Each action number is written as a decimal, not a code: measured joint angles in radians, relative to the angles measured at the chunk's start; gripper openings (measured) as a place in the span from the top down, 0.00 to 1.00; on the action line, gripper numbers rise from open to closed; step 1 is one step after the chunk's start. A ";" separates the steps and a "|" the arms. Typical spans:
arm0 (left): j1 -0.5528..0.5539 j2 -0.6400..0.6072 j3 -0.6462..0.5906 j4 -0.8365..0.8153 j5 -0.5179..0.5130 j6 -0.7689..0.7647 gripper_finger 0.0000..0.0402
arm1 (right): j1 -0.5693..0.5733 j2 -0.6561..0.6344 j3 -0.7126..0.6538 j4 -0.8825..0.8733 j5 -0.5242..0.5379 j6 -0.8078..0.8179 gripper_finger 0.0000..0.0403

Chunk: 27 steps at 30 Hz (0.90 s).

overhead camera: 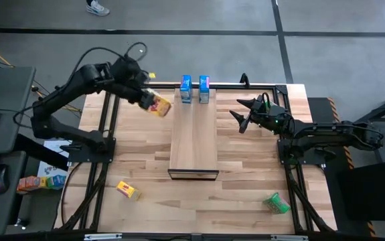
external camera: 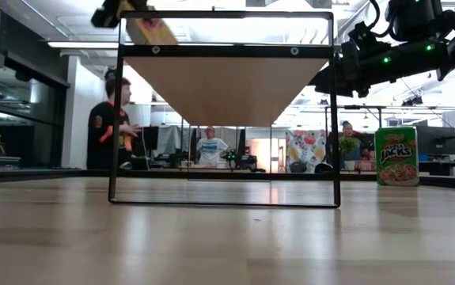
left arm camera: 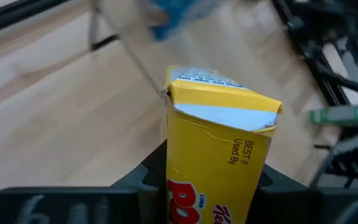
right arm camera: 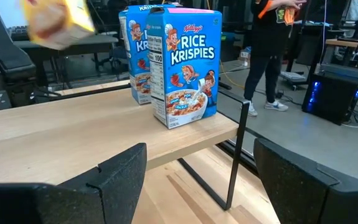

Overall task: Stack cereal on shelf
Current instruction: Put the top yellow cereal box on the shelf

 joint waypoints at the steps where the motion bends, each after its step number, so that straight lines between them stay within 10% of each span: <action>1: -0.043 0.005 0.010 0.003 -0.025 -0.020 0.78 | 0.000 0.000 0.000 0.000 0.000 0.001 0.28; 10: -0.263 0.132 0.012 0.203 -0.103 -0.052 0.78 | 0.000 0.000 0.000 -0.011 -0.001 0.001 0.28; 27: -0.215 0.301 0.014 0.224 -0.084 0.154 0.78 | 0.000 0.000 0.000 -0.023 -0.004 0.003 0.28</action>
